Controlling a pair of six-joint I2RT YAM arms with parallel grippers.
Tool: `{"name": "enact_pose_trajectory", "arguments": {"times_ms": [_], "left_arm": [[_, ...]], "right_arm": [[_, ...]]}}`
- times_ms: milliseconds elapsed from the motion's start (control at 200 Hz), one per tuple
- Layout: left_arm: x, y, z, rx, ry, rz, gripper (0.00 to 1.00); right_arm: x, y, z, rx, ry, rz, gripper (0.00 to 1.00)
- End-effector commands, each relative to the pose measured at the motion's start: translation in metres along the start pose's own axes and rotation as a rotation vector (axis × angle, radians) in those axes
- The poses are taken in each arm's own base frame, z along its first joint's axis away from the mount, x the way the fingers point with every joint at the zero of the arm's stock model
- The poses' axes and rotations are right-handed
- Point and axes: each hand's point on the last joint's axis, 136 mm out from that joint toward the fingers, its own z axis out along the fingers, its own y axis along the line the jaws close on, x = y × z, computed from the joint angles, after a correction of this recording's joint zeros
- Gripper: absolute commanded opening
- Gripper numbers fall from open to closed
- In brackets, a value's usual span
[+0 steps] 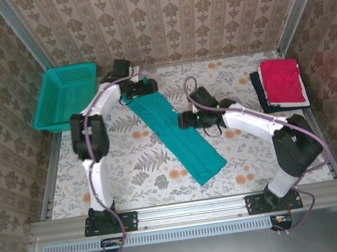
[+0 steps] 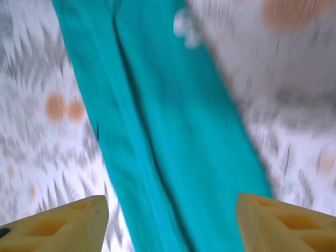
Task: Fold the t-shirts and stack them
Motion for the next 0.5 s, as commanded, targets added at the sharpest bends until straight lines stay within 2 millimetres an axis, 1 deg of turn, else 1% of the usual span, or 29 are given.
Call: {"name": "enact_pose_trajectory", "arguments": {"times_ms": [0,25,65,75,85,110,130,160,225,235,245,255,295,340,395,455,495], "left_arm": [[-0.014,-0.015,-0.063,-0.04,-0.233,0.029,1.0],[-0.002,-0.014,-0.068,-0.049,-0.24,0.025,1.0],[0.011,-0.018,-0.082,-0.062,-0.276,0.03,1.0],[0.017,-0.017,-0.083,-0.07,-0.276,0.03,1.0],[0.023,-0.016,-0.085,-0.076,-0.277,0.031,1.0],[0.035,-0.016,-0.091,-0.097,-0.285,0.035,1.0],[0.046,-0.015,-0.095,-0.116,-0.289,0.039,1.0],[0.061,-0.016,-0.102,-0.136,-0.292,0.051,1.0],[0.09,-0.019,-0.117,-0.165,-0.312,0.072,1.0],[0.093,-0.018,-0.12,-0.168,-0.316,0.072,1.0],[0.101,-0.025,-0.119,-0.157,-0.31,0.086,1.0],[0.105,-0.027,-0.121,-0.154,-0.314,0.091,1.0],[0.12,-0.029,-0.129,-0.151,-0.324,0.096,1.0],[0.139,-0.03,-0.133,-0.142,-0.322,0.099,1.0],[0.155,-0.03,-0.139,-0.124,-0.335,0.101,1.0],[0.17,-0.028,-0.141,-0.109,-0.338,0.1,1.0],[0.178,-0.028,-0.141,-0.091,-0.338,0.104,1.0]], "right_arm": [[-0.038,0.006,0.028,-0.007,-0.035,-0.037,0.65],[-0.045,0.009,0.036,-0.013,-0.034,-0.034,0.65],[-0.056,0.017,0.049,-0.028,-0.034,-0.036,0.64],[-0.059,0.02,0.05,-0.034,-0.035,-0.038,0.64],[-0.058,0.02,0.056,-0.035,-0.025,-0.036,0.63],[-0.066,0.027,0.062,-0.053,-0.025,-0.034,0.62],[-0.067,0.029,0.072,-0.062,-0.011,-0.032,0.62],[-0.074,0.037,0.081,-0.082,-0.009,-0.024,0.61],[-0.081,0.05,0.104,-0.125,0.015,-0.007,0.58],[-0.081,0.052,0.108,-0.131,0.019,-0.003,0.58],[-0.082,0.054,0.112,-0.136,0.022,0.0,0.58],[-0.083,0.056,0.115,-0.142,0.024,0.003,0.57],[-0.083,0.063,0.13,-0.163,0.043,0.017,0.56],[-0.083,0.072,0.145,-0.193,0.062,0.035,0.55],[-0.084,0.081,0.161,-0.22,0.079,0.061,0.55],[-0.081,0.079,0.181,-0.219,0.101,0.098,0.54],[-0.083,0.075,0.19,-0.209,0.104,0.124,0.54]]}}
